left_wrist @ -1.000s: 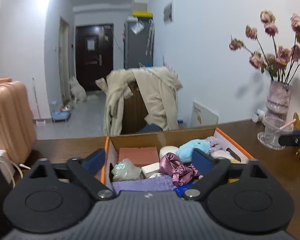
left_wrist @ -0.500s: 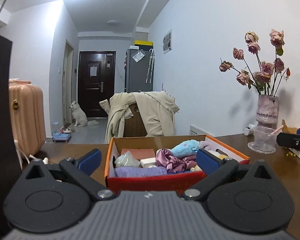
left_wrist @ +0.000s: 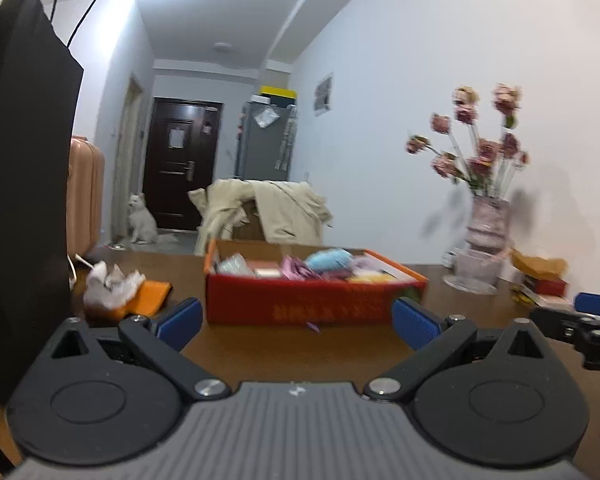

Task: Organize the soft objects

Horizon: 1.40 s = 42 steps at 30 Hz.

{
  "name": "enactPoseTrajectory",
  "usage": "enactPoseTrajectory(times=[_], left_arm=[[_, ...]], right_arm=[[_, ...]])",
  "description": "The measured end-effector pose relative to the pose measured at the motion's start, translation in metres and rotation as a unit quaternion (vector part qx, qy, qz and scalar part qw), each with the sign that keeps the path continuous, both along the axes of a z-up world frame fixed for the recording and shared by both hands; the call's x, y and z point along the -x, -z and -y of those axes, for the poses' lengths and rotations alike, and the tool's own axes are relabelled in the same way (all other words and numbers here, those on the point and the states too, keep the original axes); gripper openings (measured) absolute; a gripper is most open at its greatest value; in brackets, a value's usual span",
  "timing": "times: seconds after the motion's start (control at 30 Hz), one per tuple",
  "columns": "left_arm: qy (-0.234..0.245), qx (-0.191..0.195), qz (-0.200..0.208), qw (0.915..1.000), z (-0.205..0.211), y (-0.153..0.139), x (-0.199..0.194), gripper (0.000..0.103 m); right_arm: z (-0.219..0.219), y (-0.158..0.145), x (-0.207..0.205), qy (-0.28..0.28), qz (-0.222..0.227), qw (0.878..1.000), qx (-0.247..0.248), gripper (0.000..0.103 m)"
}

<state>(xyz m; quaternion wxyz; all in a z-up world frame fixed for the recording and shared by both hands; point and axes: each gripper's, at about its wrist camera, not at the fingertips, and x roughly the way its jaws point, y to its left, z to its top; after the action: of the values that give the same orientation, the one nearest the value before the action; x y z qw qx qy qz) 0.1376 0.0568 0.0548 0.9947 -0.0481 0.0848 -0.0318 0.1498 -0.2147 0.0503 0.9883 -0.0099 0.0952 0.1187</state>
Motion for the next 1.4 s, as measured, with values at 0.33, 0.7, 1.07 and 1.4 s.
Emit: enactPoseTrajectory(times=[0.33,0.7,1.07,1.4], left_arm=[[0.023,-0.017,-0.017,0.9994,0.014,0.027,0.080,0.103],[0.014,-0.017,-0.021,0.9995,0.009,0.031,0.081,0.103],[0.015,-0.015,-0.023,0.9995,0.009,0.031,0.082,0.103],[0.016,-0.018,-0.022,0.9995,0.009,0.030,0.082,0.103]], right_arm=[[0.005,0.038,0.081,0.064,0.003,0.998,0.007,0.103],[-0.002,0.047,0.081,0.064,-0.018,0.998,-0.002,0.103],[0.000,0.047,0.080,0.066,-0.017,0.998,-0.009,0.103],[-0.002,0.047,0.080,0.063,-0.014,0.998,-0.008,0.103]])
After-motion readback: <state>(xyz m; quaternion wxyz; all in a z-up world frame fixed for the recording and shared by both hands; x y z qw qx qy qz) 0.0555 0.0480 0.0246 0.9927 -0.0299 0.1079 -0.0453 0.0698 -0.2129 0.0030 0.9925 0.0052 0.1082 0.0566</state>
